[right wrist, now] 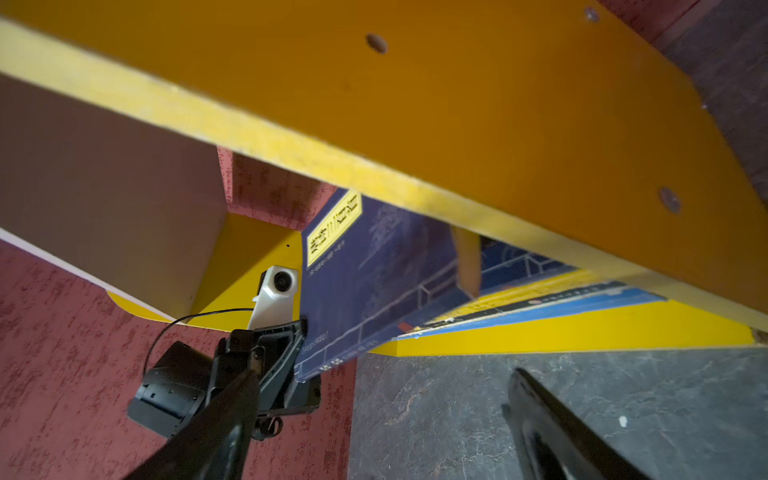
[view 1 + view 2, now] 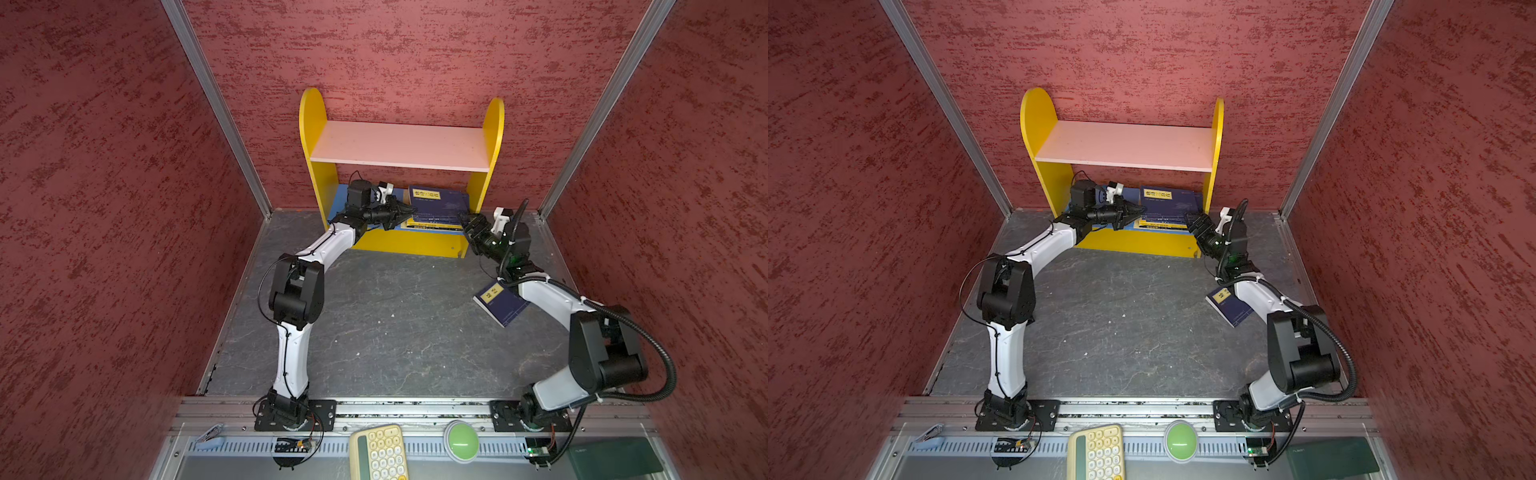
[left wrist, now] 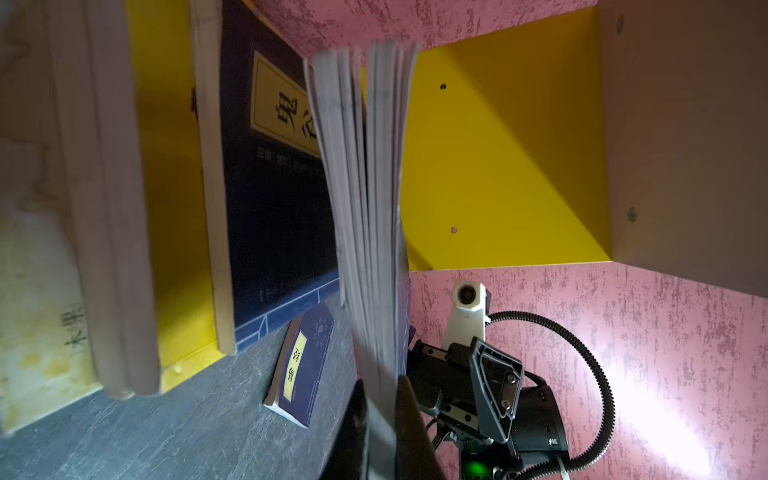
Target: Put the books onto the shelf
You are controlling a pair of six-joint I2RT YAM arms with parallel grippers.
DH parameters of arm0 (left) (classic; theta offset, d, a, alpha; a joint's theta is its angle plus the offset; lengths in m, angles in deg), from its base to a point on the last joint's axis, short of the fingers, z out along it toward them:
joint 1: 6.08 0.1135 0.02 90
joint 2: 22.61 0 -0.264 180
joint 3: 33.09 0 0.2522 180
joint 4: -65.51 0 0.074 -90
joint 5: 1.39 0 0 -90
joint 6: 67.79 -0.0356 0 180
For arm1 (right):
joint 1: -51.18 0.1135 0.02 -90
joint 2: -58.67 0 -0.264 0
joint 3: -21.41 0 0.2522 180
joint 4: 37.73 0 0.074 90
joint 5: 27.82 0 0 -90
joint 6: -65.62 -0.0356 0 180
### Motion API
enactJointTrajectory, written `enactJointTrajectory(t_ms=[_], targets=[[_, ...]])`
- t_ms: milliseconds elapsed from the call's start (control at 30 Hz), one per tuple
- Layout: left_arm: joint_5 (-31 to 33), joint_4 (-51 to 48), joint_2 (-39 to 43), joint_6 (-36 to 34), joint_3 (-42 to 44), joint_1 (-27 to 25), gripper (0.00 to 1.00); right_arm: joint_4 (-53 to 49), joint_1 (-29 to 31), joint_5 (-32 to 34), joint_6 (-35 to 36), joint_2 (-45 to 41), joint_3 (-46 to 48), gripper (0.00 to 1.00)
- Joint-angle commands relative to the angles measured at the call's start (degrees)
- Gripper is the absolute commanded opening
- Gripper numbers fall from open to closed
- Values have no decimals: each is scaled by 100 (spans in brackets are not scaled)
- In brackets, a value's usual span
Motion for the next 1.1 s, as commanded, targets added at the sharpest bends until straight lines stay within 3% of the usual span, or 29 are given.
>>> enactJointTrajectory(t_ms=[0, 233, 400, 633, 667, 767, 867, 967, 1000, 1067], targets=[[-413, 392, 376, -52, 189, 46, 0, 785, -38, -379, -367, 26, 29, 91], [-712, 687, 658, 27, 627, 65, 0, 1522, -25, -620, -897, 408, 7, 70], [-859, 712, 705, 14, 682, 109, 0, 1425, -30, -602, -866, 408, -30, 63], [-1026, 765, 553, 178, 603, 198, 1, 1493, -25, -518, -960, 441, -25, 27], [-1026, 822, 540, 211, 592, 202, 3, 1520, -23, -501, -988, 453, -19, 26], [-931, 888, 499, 235, 475, 213, 7, 1603, -23, -440, -1096, 523, -56, 8], [-767, 962, 470, 268, 401, 209, 11, 1687, -24, -413, -1214, 649, -159, 5], [-403, 1035, 501, 356, 468, 218, 24, 1959, -28, -365, -1447, 817, -238, 4], [-243, 1054, 517, 409, 525, 228, 34, 2090, -27, -336, -1568, 889, -252, 3], [57, 1263, 566, 567, 704, 246, 39, 2384, -27, -271, -1770, 1020, -269, 3]])
